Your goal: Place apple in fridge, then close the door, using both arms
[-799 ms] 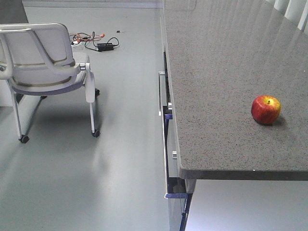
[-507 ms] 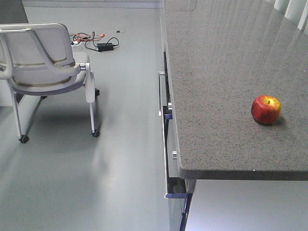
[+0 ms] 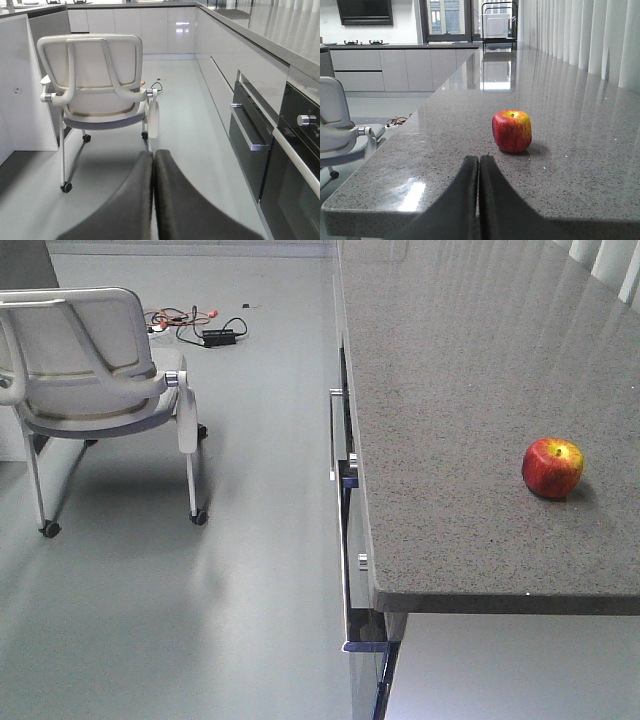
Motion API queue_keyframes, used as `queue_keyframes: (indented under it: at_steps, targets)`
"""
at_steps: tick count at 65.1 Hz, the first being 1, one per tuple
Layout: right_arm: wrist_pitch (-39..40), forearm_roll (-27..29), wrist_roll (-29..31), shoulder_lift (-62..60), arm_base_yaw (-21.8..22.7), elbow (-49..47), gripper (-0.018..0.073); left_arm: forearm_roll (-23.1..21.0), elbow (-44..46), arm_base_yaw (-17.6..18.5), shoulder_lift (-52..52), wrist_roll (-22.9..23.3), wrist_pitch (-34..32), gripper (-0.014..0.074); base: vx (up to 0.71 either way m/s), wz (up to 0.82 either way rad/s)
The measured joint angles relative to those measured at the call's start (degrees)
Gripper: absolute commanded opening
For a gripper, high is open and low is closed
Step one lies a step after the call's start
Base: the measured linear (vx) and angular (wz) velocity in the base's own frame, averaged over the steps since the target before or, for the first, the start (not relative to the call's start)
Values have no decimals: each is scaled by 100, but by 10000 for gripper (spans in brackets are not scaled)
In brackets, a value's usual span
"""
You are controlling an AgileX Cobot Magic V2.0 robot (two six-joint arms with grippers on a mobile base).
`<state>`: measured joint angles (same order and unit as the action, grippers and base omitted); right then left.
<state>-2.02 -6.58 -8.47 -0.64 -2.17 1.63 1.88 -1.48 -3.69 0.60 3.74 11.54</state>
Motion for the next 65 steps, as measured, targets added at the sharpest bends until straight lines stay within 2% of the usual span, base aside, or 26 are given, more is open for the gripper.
queue_keyframes:
  at_steps: [39,55,65]
  targets:
    - [105,7,-9,0,0,0,-3,0,0,0,0,0,0,-6,0,0]
    - [379,721,-481,0,0,-20,-3,0,0,0,0,0,0,-6,0,0]
    - [-299,771,-506,48,0,-904,-3,0,0,0,0,0,0,-6,0,0]
